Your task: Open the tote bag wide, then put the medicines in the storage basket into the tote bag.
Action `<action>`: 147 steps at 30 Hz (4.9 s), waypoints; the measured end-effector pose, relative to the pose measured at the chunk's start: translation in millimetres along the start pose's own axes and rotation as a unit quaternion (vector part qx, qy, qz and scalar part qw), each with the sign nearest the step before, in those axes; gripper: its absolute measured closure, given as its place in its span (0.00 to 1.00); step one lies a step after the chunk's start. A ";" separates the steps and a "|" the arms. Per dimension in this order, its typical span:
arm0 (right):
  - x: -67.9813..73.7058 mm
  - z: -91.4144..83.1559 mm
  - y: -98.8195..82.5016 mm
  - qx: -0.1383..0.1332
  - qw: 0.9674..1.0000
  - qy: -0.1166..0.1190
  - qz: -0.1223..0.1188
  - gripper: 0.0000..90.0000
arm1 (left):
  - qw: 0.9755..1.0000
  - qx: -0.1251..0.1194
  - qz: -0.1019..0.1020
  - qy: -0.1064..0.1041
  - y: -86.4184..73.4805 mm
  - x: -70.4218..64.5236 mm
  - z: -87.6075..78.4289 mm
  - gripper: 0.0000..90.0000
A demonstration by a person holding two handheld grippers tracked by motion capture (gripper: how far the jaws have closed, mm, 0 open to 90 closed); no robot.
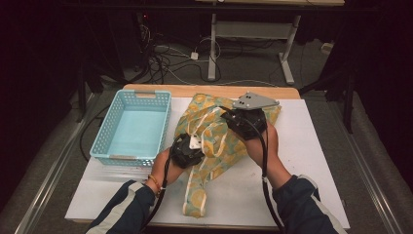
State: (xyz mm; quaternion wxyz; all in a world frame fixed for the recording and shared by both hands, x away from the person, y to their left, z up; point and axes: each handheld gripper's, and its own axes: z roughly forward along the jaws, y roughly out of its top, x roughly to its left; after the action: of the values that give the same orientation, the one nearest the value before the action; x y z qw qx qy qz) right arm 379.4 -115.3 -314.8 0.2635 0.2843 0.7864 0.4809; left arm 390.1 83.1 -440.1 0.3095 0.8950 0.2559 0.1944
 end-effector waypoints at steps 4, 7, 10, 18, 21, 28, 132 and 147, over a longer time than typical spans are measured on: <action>4.4 2.7 -3.5 -0.002 1.000 0.004 0.002 1.00 | 0.999 -0.006 -0.031 0.005 2.1 10.3 4.5 0.77; 4.5 4.2 -8.1 -0.003 1.000 0.006 0.008 1.00 | 0.999 -0.025 -0.040 0.003 4.0 15.1 7.9 0.77; 2.3 6.4 -13.4 0.000 1.000 0.005 0.011 1.00 | 0.996 -0.058 -0.071 -0.001 4.9 16.6 10.7 0.73; -10.9 14.1 -28.4 0.016 0.999 -0.005 0.029 1.00 | 0.995 -0.077 -0.070 -0.011 3.9 10.8 6.2 0.56; -13.3 13.9 -32.9 0.018 0.999 -0.004 0.032 1.00 | 0.997 -0.076 -0.032 -0.010 -1.3 6.5 -5.3 0.52; -14.7 13.0 -37.7 0.019 0.999 -0.005 0.029 1.00 | 0.994 -0.106 0.032 0.006 -18.7 -15.0 -38.5 0.41; -40.4 -37.3 -102.0 0.053 0.998 0.018 0.007 0.99 | 0.996 -0.057 -0.049 0.038 -11.0 -8.1 5.4 0.96; -44.2 -44.8 -110.8 0.056 0.998 0.008 0.006 0.95 | 0.985 -0.151 -0.070 0.045 -12.4 4.1 -55.5 0.96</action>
State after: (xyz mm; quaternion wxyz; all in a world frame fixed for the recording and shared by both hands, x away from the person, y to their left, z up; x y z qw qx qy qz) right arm 358.0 -215.1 -391.2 0.2381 0.2992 0.8126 0.4399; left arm 361.1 119.1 -406.7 0.4421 0.8083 0.2994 0.2482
